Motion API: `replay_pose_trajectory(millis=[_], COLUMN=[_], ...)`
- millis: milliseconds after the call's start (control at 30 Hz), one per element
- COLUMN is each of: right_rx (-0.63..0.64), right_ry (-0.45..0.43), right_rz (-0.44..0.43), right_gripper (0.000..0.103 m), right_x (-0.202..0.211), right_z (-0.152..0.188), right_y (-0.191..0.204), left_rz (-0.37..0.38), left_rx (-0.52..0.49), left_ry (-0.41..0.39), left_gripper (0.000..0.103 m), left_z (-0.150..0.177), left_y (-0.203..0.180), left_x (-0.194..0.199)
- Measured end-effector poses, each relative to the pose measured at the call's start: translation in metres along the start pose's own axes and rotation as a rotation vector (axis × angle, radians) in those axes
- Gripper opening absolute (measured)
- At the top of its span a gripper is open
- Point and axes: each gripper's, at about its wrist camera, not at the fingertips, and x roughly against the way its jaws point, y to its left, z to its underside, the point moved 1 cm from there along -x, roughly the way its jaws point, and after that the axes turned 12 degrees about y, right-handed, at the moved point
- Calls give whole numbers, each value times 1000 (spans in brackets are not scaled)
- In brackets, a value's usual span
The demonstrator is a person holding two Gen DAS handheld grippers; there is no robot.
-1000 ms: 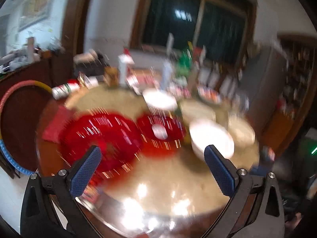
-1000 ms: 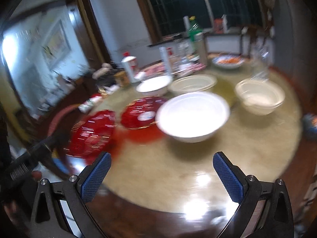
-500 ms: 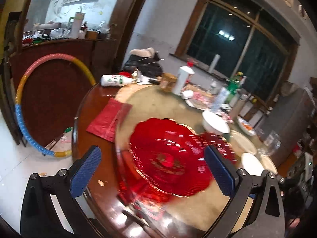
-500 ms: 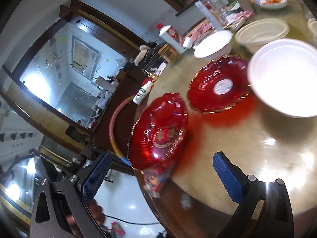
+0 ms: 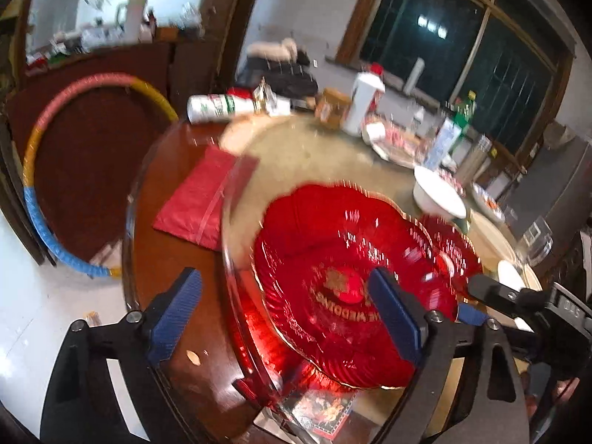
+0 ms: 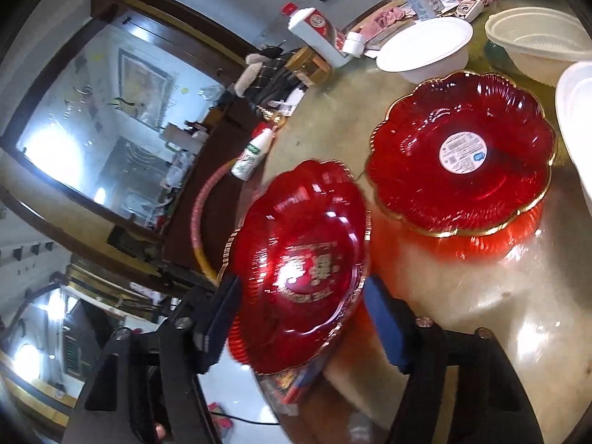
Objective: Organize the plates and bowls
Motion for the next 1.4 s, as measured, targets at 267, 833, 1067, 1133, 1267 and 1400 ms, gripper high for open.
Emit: replay_pose_trajectory(millis=[267,833,1067,1133,1267,1400], right_rx=[-23,168,182,170,157,162], right_ry=[77,-54,-55,-43,-29,-33], right_rz=[125,209,234,241,249,250], right_gripper=[31,16,16,16,16,16], right_x=[-28,4,5,1,-2,-2], right_z=[-4,19,29,28,31,31], right_y=[-15,29,29,25,18,18], left_rz=[-47,-95,-102,-103,-97,-100], left_rx=[16,9,11,10,11,6], left_ry=[141,-57,-40,-33,-32,-51], left_gripper=[17,12,12,12,12,12], left_z=[6,7,11,13,15,16], left_y=[-1,-8,-8,-9,-12,-13], left_x=[-34,23,16,13,12,16])
